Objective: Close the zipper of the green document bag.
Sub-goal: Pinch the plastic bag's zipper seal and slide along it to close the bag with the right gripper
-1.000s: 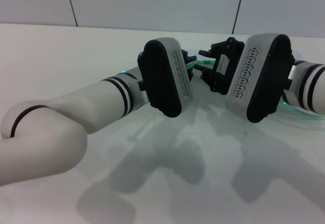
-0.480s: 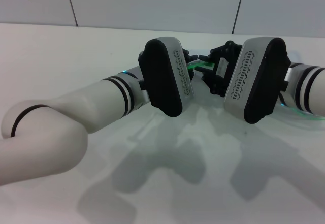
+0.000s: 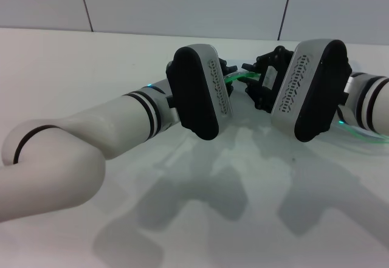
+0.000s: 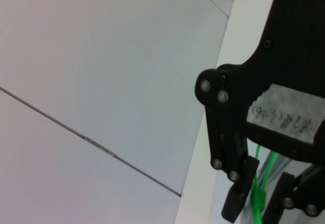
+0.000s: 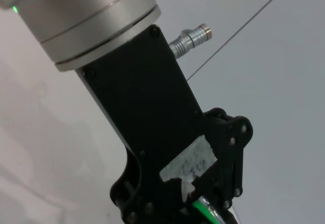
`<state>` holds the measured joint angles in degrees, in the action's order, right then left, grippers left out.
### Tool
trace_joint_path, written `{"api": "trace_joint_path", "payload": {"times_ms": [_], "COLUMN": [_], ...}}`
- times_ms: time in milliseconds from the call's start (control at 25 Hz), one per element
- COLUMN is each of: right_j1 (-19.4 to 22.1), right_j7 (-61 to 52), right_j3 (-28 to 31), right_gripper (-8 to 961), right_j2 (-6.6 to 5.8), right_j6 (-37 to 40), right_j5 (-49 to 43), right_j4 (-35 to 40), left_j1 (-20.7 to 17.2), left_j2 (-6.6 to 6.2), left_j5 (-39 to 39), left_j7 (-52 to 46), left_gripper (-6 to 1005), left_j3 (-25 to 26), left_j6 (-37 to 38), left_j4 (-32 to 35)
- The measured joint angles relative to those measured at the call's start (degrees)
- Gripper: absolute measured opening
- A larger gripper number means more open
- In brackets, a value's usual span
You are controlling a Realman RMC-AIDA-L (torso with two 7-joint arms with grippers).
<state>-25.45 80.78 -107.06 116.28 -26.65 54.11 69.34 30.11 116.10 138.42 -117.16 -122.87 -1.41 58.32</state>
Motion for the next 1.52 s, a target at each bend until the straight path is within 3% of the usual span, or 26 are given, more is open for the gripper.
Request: {"api": "trace_joint_path", "payload": {"times_ms": [1080, 1520], "right_j1": [0.8, 1.7], "right_j7": [-0.7, -0.4], "right_j3": [2.5, 9.3], "right_gripper": [89, 105], "right_j2": [-0.12, -0.15], "right_j6": [-0.4, -0.2], "right_j5": [-0.2, -0.3], "right_j4": [-1.6, -6.4], "left_j1": [-0.8, -6.6], "left_j2": [-0.05, -0.09], "left_j5": [0.0, 0.0], "left_j7": [0.1, 3.7], "left_gripper": [54, 54], "left_j3": [0.1, 2.4], "left_j6": [-0.5, -0.9], "left_j4": [-0.2, 4.4]}}
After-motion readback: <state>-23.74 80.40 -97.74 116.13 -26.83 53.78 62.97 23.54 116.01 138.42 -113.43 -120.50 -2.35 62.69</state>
